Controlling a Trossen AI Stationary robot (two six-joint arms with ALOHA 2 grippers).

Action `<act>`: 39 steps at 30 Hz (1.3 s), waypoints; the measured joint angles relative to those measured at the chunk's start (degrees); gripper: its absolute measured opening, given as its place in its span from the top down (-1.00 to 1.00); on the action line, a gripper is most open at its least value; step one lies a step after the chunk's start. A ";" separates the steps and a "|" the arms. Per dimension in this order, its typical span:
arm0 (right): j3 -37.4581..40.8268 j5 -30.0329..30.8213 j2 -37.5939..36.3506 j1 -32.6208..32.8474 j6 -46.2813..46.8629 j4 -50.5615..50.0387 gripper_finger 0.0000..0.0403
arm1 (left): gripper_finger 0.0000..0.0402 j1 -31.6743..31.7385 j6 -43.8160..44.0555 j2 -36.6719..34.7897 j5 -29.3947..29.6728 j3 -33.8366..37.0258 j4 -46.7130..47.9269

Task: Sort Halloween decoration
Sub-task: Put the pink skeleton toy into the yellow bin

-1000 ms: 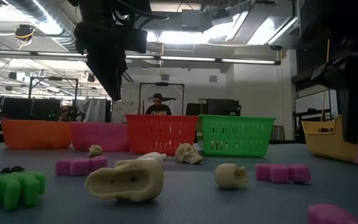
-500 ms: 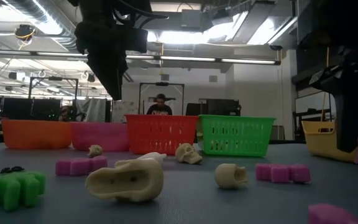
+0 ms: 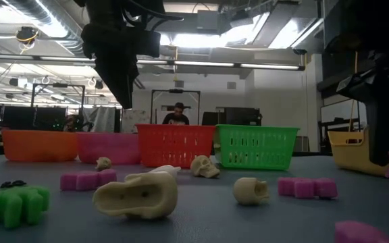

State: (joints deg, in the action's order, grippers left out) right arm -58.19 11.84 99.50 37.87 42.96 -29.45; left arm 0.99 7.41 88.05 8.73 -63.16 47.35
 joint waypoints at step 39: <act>-9.24 2.35 -0.37 -0.02 -10.03 -6.36 0.77 | 0.22 0.01 0.00 0.00 -0.02 0.00 -0.57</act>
State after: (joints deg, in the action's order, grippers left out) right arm -67.44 14.19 99.13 37.85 32.93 -35.80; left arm 0.99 7.40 88.05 8.71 -63.16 46.78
